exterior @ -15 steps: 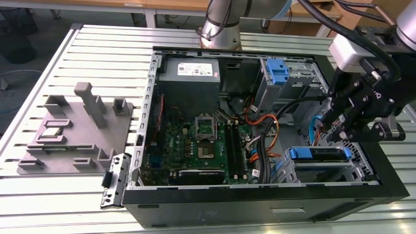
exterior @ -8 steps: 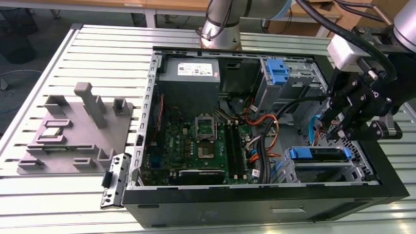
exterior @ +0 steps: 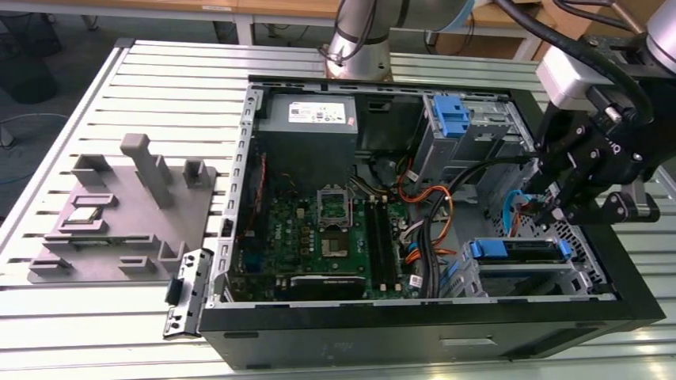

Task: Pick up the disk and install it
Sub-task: 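Insert the first disk wire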

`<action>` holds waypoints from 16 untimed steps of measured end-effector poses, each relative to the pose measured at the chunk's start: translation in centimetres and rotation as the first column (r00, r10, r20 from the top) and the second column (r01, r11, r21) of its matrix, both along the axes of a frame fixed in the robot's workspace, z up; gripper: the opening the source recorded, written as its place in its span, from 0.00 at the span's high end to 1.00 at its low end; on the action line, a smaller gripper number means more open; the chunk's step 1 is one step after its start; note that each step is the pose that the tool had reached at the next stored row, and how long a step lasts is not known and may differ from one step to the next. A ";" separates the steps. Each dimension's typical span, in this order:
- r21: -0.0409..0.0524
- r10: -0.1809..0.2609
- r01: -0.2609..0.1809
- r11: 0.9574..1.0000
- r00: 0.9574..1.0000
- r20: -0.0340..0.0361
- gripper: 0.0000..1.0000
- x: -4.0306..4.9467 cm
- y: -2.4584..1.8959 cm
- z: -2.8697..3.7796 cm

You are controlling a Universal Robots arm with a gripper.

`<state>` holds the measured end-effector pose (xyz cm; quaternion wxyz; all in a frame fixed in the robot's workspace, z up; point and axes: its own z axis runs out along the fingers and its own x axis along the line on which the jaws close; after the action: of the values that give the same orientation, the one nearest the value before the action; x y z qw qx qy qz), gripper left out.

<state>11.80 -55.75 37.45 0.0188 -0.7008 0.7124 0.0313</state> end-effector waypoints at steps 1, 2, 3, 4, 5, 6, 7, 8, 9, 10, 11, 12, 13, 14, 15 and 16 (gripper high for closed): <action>0.000 0.000 0.000 1.000 1.000 0.000 0.58 0.00 0.00 0.09; 0.000 0.000 0.000 1.000 1.000 0.000 0.58 0.00 0.00 0.09; 0.000 0.000 0.000 1.000 1.000 0.000 0.58 0.00 0.00 0.09; 0.000 0.000 0.000 1.000 1.000 0.000 0.58 0.01 0.03 0.08; 0.000 0.000 0.000 1.000 1.000 0.000 0.58 0.01 0.07 0.06; 0.000 0.000 0.000 1.000 1.000 0.000 0.58 0.03 0.13 0.00; 0.000 0.000 0.000 1.000 1.000 0.000 0.58 0.05 0.20 -0.08; 0.000 0.000 0.000 1.000 1.000 0.000 0.58 0.07 0.27 -0.15; 0.000 0.000 0.000 1.000 1.000 0.000 0.58 0.12 0.34 -0.23; 0.000 0.000 0.000 1.000 1.000 0.000 0.58 0.19 0.40 -0.30; 0.000 0.000 0.000 1.000 1.000 0.000 0.58 0.29 0.47 -0.35; -0.001 0.000 0.000 1.000 1.000 0.000 0.58 0.41 0.51 -0.39; -0.001 0.000 0.000 1.000 1.000 0.000 0.58 0.57 0.54 -0.41; -0.002 0.000 0.000 1.000 1.000 0.000 0.58 0.72 0.55 -0.43; -0.003 0.000 0.000 1.000 1.000 0.000 0.58 0.88 0.57 -0.48; -0.003 0.000 0.000 1.000 1.000 -0.001 0.58 0.97 0.57 -0.59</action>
<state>12.77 -55.18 36.86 0.0177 -0.7009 0.7124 0.0306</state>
